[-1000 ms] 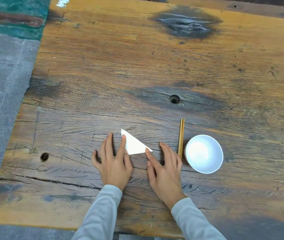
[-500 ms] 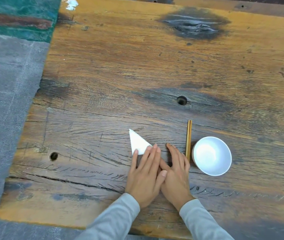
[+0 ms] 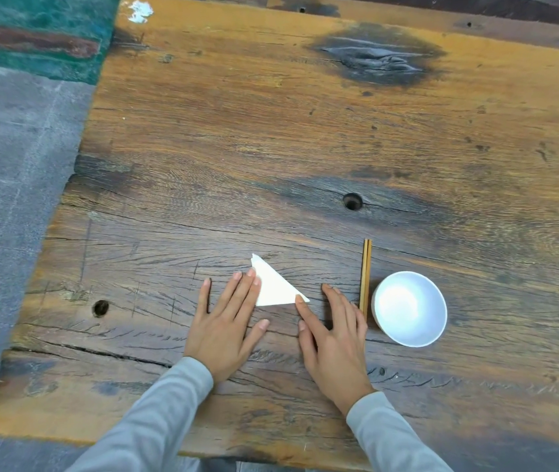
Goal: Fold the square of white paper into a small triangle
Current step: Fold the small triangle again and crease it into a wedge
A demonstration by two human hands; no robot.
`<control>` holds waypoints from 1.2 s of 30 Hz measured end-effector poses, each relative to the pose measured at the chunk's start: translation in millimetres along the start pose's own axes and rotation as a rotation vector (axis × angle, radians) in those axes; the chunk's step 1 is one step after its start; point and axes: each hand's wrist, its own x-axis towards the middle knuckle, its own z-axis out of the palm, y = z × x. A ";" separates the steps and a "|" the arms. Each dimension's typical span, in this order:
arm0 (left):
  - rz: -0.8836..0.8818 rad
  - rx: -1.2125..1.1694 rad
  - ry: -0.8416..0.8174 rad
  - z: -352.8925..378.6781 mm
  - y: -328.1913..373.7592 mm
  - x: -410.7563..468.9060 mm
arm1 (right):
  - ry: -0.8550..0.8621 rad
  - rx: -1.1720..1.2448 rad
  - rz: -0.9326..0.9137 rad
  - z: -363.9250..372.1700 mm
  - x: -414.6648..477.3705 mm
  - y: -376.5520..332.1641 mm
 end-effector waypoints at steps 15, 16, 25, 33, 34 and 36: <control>0.084 0.007 -0.016 -5.4 39.1 2.1 | -0.029 0.007 0.034 -2.9 0.7 -5.8; 0.088 0.005 -0.029 -3.6 35.4 0.7 | -0.031 0.010 0.034 -3.3 0.7 -6.0; -0.108 -0.094 0.001 -11.1 31.5 -5.0 | -0.073 -0.004 0.062 -12.9 1.4 -10.8; -0.204 -0.218 -0.010 -42.6 96.9 12.5 | -0.195 -0.084 0.137 -22.3 -14.1 -32.9; -0.208 -0.226 -0.010 -43.7 98.5 15.4 | -0.195 -0.080 0.142 -22.6 -18.2 -34.3; -0.178 -0.217 -0.011 -44.9 94.7 19.6 | -0.201 -0.075 0.108 -22.4 -27.3 -34.2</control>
